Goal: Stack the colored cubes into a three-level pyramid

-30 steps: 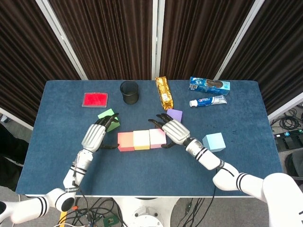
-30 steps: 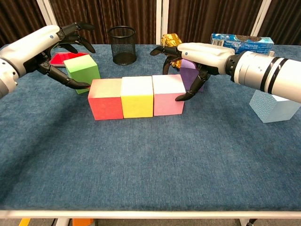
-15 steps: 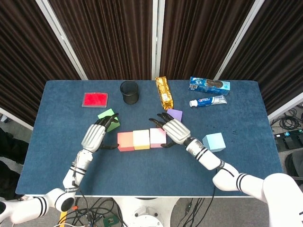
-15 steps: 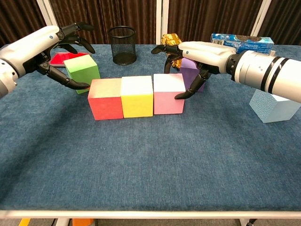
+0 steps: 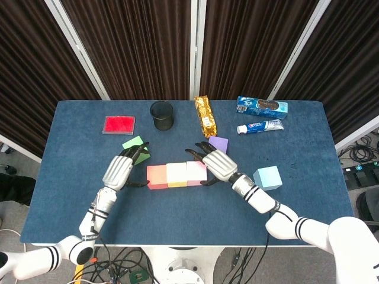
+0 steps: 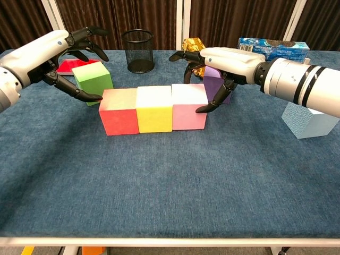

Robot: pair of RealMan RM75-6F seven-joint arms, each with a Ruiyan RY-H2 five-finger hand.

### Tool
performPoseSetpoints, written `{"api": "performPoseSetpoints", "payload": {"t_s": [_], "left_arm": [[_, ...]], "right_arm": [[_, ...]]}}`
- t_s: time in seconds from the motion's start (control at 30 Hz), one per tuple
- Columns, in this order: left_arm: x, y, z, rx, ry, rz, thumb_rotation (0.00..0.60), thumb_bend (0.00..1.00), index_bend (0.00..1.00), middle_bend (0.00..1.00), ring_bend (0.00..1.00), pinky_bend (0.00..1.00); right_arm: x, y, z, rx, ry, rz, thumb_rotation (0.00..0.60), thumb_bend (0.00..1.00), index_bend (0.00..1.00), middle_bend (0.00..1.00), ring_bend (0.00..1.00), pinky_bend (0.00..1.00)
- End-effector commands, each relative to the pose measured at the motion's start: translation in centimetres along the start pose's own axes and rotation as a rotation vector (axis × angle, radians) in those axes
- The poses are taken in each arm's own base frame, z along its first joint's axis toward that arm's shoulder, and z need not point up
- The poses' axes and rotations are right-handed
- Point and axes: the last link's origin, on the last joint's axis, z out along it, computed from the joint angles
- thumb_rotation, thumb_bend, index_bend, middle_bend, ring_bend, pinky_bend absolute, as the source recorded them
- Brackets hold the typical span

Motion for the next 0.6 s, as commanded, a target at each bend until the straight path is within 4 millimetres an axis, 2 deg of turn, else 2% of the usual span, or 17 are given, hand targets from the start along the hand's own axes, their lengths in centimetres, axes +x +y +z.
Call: {"api": "performPoseSetpoints", "payload": {"t_s": [0.03,0.4,0.6], "left_arm": [[-0.01,-0.04,-0.02,0.001,0.001,-0.001,0.600,0.07,0.08,0.26,0.12,0.21],[0.01,-0.08,-0.06,0.001,0.002,-0.001,0.600,0.07,0.08,0.26,0.12,0.21],[0.04,-0.09,-0.07,0.000,0.003,-0.002,0.600,0.07,0.08,0.26,0.12,0.21]], "right_arm": [[-0.13,0.05,0.00,-0.002,-0.004,0.000,0.600,0.11,0.00,0.39,0.00,0.00],[-0.29,-0.01,0.12,0.001,-0.007,-0.003,0.600,0.10,0.00,0.38,0.00,0.00],[-0.30,0.06,0.03,0.004,-0.014,0.000,0.600,0.01,0.00,0.21,0.00,0.00]]}}
